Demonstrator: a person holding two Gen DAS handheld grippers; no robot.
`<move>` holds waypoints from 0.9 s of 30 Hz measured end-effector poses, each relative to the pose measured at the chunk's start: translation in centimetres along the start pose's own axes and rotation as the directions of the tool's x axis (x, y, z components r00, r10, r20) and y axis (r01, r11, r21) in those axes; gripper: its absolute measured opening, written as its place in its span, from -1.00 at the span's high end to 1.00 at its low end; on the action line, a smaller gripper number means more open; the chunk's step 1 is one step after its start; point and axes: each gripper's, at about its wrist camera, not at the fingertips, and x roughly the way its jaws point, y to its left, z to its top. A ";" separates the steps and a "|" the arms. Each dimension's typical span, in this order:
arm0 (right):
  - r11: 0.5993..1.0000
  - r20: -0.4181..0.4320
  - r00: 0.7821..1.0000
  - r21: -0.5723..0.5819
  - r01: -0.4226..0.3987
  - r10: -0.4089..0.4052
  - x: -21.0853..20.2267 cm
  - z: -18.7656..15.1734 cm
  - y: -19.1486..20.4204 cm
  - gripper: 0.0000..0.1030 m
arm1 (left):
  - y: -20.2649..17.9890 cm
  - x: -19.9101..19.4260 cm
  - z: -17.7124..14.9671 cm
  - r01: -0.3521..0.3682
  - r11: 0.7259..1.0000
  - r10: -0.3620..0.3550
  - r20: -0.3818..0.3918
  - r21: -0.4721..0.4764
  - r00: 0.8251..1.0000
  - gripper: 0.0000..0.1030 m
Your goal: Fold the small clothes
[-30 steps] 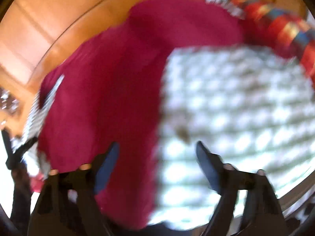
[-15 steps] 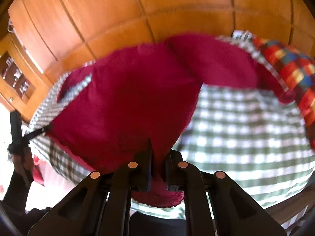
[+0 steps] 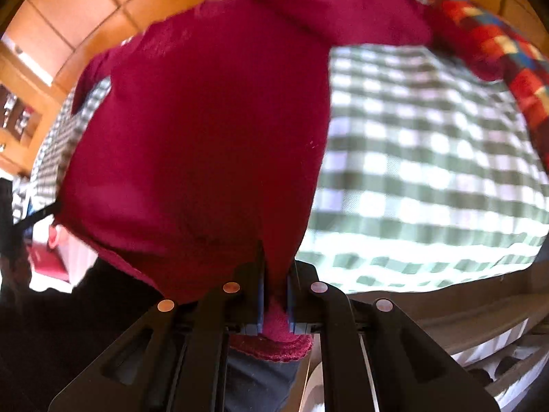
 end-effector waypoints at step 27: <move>0.777 0.308 0.714 0.204 0.596 -0.628 -3.2 15.4 -14.6 0.86 | -11.6 4.3 11.2 -0.082 0.974 0.049 0.160 0.210 0.986 -0.03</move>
